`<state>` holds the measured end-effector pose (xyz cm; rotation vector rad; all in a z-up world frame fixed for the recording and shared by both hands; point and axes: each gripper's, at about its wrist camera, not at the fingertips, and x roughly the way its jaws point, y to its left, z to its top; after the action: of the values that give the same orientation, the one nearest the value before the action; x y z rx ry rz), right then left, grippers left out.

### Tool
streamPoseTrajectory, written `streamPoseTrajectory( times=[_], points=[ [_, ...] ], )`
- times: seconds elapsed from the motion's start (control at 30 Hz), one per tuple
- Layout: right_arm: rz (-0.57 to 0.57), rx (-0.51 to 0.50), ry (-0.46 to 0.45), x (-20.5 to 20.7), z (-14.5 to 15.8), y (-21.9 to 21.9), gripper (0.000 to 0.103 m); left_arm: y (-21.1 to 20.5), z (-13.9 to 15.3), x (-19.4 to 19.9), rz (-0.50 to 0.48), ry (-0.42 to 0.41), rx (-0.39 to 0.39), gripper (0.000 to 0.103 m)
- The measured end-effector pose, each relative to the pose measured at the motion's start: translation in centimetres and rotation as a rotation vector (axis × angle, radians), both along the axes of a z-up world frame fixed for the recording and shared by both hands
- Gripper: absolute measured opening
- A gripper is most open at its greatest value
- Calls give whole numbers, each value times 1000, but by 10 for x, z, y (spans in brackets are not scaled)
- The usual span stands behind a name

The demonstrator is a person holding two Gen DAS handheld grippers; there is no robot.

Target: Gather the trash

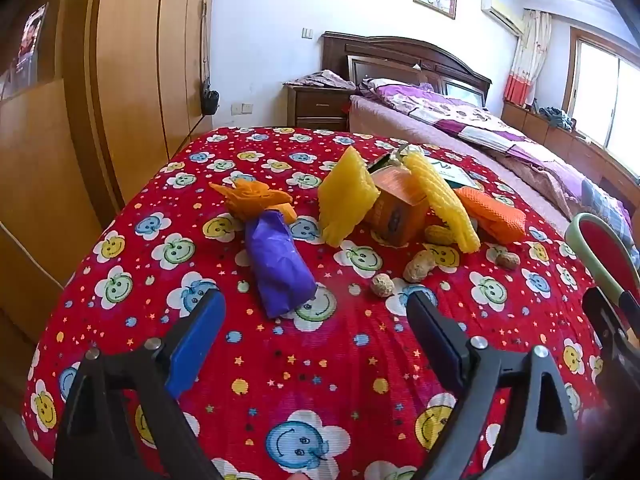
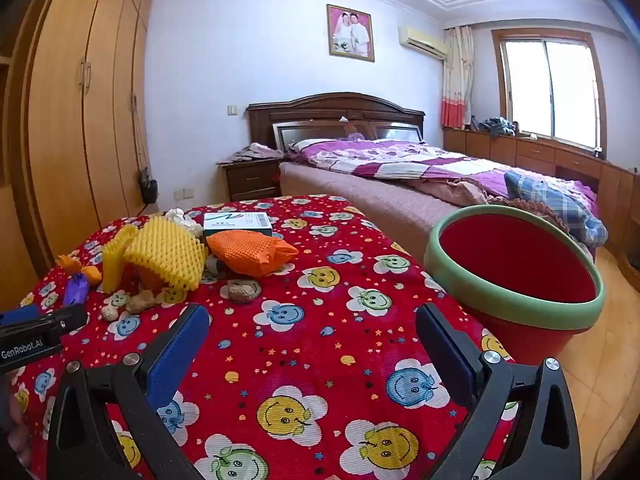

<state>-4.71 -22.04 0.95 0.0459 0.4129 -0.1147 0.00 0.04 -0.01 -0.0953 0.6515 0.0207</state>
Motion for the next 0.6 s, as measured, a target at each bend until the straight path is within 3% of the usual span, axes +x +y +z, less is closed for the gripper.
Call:
streamPoseTrajectory(
  times=[0.33, 0.6],
  points=[
    [0, -2, -5, -1, 0, 1, 102, -9, 2, -7, -8, -13, 21, 92],
    [1, -5, -6, -2, 0, 1, 102, 1, 2, 0, 2, 5, -10, 92]
  ],
)
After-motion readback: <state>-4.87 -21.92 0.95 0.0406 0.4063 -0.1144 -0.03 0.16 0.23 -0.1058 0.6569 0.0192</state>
